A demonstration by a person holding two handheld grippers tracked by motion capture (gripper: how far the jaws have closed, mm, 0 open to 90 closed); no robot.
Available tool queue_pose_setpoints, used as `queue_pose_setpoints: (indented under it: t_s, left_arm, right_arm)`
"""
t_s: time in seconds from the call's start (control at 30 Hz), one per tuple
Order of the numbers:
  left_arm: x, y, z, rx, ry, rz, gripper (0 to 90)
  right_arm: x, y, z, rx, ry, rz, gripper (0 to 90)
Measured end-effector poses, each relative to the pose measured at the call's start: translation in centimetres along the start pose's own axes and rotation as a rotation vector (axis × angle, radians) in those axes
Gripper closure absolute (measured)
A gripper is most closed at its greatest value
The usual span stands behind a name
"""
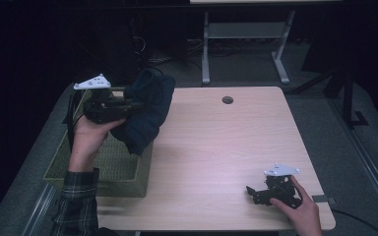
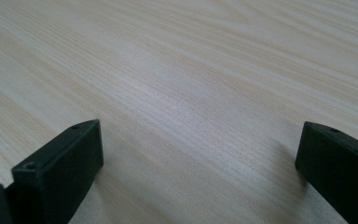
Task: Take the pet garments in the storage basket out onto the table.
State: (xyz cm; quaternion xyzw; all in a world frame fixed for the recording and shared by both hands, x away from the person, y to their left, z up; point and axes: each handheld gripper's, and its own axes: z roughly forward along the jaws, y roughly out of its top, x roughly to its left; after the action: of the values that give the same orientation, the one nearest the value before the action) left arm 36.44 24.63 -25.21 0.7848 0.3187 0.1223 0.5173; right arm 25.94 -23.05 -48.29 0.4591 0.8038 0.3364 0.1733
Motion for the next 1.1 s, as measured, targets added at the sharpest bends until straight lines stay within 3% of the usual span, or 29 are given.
queue_pose_setpoints:
  t_s: [0.43, 0.67, 0.83, 1.1]
  left_arm:
    - [-2.3, 3.3, 1.9, -0.025, -0.073, 0.054, 72.7]
    - [-3.2, 4.6, 3.9, -0.040, -0.115, 0.066, 72.8]
    - [-3.7, 5.3, 5.5, -0.048, -0.162, 0.068, 72.8]
    - [-4.4, 5.7, 7.9, -0.044, -0.200, 0.083, 72.7]
  right_arm:
    - [0.0, 0.0, 0.0, 0.001, 0.000, -0.001, 0.5]
    - [0.0, 0.0, 0.0, 0.001, 0.000, -0.001, 0.5]
    - [0.0, 0.0, 0.0, 0.000, 0.000, -0.001, 0.5]
    - [0.0, 0.0, 0.0, -0.001, 0.000, -0.002, 0.5]
